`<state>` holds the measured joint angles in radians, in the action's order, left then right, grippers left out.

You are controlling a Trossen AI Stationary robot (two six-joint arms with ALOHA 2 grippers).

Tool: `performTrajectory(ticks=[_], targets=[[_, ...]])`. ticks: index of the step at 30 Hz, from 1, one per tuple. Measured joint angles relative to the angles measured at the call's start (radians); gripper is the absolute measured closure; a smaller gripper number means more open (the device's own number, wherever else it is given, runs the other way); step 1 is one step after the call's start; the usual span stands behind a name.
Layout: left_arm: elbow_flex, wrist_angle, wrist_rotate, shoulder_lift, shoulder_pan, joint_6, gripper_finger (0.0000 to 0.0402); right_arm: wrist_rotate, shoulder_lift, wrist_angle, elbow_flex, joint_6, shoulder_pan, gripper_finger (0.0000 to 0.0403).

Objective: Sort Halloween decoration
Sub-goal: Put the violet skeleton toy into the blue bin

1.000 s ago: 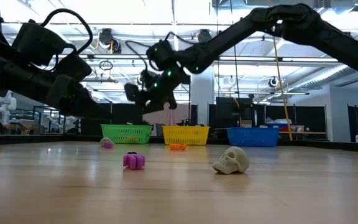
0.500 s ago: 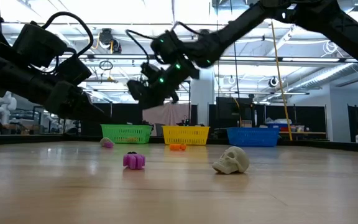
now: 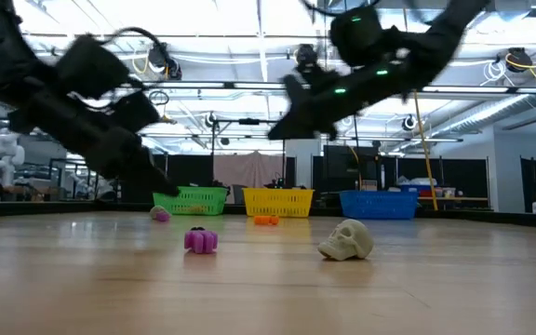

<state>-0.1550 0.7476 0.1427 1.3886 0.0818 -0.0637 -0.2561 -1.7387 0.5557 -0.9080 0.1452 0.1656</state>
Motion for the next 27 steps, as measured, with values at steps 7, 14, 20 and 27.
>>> performTrajectory(ticks=[7,14,20,27], targets=[[-0.308,-0.734,-0.054,-0.017,0.051,0.094,0.0389,-0.02,0.265,-0.002,0.243,-0.009,-0.075,0.0403],[-0.504,-1.061,-0.056,-0.017,0.052,0.242,0.0379,-0.119,0.412,-0.003,0.367,-0.026,-0.118,0.0403],[-0.525,-1.116,-0.04,0.028,0.057,0.355,0.0314,-0.122,0.423,-0.007,0.394,-0.027,-0.14,0.0403],[-0.525,-1.077,0.004,0.131,0.067,0.488,0.024,-0.141,0.418,-0.004,0.396,-0.034,-0.166,0.0403]])
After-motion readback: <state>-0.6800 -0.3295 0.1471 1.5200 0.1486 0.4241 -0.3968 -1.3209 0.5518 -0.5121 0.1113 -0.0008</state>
